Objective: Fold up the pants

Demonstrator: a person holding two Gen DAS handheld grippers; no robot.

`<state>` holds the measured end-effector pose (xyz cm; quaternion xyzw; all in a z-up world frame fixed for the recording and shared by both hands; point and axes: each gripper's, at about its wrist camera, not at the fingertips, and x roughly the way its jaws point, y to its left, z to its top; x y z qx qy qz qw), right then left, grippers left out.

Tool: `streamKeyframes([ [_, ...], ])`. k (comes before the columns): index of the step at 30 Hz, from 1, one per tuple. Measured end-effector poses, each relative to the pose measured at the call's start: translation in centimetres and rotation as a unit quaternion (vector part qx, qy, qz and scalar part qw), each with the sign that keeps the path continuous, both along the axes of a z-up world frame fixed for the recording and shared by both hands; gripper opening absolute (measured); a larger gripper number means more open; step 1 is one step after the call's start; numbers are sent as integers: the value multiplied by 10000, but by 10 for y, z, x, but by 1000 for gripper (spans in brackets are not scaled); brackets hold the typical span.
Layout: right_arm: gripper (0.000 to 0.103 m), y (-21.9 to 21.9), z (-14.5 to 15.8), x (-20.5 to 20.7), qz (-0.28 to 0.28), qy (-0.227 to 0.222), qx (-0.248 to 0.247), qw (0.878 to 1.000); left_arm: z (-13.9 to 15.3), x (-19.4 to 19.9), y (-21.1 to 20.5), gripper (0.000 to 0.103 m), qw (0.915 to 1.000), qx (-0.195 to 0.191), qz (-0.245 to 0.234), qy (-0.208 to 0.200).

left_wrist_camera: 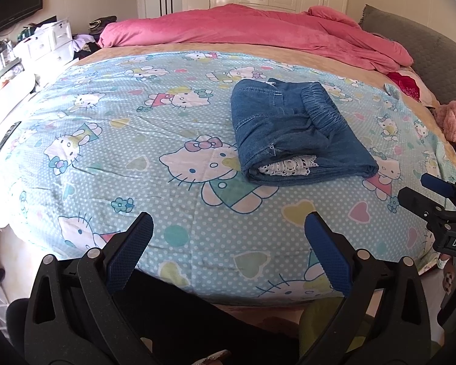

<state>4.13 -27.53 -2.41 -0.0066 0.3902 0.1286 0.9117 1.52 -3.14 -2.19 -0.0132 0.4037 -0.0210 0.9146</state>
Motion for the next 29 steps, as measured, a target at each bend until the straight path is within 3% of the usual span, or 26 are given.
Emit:
streamKeyframes([
  [11, 99, -5, 3, 1, -99, -52, -27, 9999, 1, 0, -4, 94, 9996, -47, -279, 21],
  [14, 99, -10, 3, 2, -188, -45, -20, 9998, -2, 3, -2, 94, 9999, 52, -86, 116],
  [17, 99, -18, 2, 3, -303, -66, -27, 9995, -10, 9, 3, 94, 9978, 497, 323, 305],
  [20, 99, -31, -1, 8, -503, -56, -22, 9987, -10, 13, 19, 94, 9985, 196, 407, 319],
  [24, 99, -68, -3, 24, -954, -40, -1, 9954, -12, 38, 59, 94, 9954, 56, 836, 475],
  [29, 99, -173, 1, 76, -2188, 21, -242, 9755, -14, 102, 141, 94, 9826, 453, 1689, 630],
])
